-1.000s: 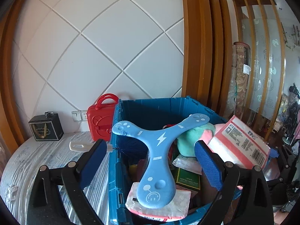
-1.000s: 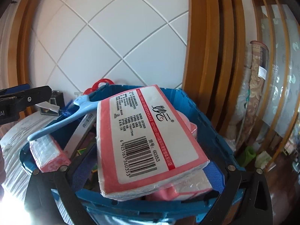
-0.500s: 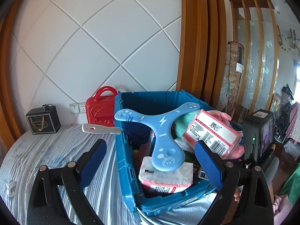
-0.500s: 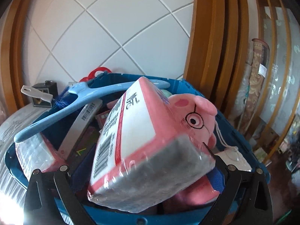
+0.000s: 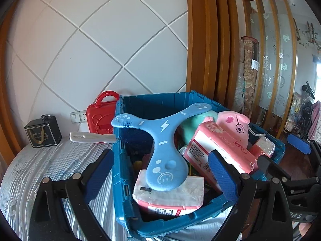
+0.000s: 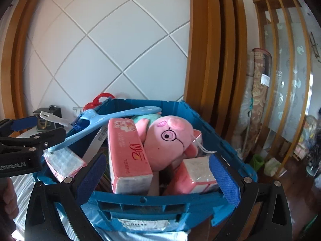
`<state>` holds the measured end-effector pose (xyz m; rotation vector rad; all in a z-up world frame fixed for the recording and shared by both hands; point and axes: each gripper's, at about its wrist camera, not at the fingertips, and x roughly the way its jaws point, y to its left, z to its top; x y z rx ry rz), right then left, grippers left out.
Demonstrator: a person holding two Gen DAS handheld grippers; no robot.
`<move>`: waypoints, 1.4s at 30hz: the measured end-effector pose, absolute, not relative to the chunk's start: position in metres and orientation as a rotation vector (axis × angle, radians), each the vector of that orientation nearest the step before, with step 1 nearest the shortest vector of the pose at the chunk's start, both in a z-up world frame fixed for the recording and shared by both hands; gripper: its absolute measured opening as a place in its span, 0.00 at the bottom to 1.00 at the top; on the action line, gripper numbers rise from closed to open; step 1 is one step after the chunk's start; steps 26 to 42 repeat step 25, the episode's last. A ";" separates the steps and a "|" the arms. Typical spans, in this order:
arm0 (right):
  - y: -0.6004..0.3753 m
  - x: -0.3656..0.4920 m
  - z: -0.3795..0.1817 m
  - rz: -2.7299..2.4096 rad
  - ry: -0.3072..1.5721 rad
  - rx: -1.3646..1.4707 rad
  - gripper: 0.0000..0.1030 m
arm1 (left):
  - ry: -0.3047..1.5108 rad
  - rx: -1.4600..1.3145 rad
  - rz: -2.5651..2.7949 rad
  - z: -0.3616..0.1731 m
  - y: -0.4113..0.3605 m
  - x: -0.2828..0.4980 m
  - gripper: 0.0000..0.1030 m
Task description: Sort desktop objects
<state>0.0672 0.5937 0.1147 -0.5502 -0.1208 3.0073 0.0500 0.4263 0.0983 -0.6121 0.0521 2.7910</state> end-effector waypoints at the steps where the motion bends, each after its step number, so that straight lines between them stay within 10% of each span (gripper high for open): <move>1: 0.594 0.072 0.117 3.000 -0.127 -0.535 1.00 | 0.056 -0.609 2.787 0.099 0.429 0.050 0.93; 42: 0.597 0.123 0.126 2.921 -0.098 -0.465 1.00 | 0.113 -0.606 2.745 0.105 0.441 0.076 0.93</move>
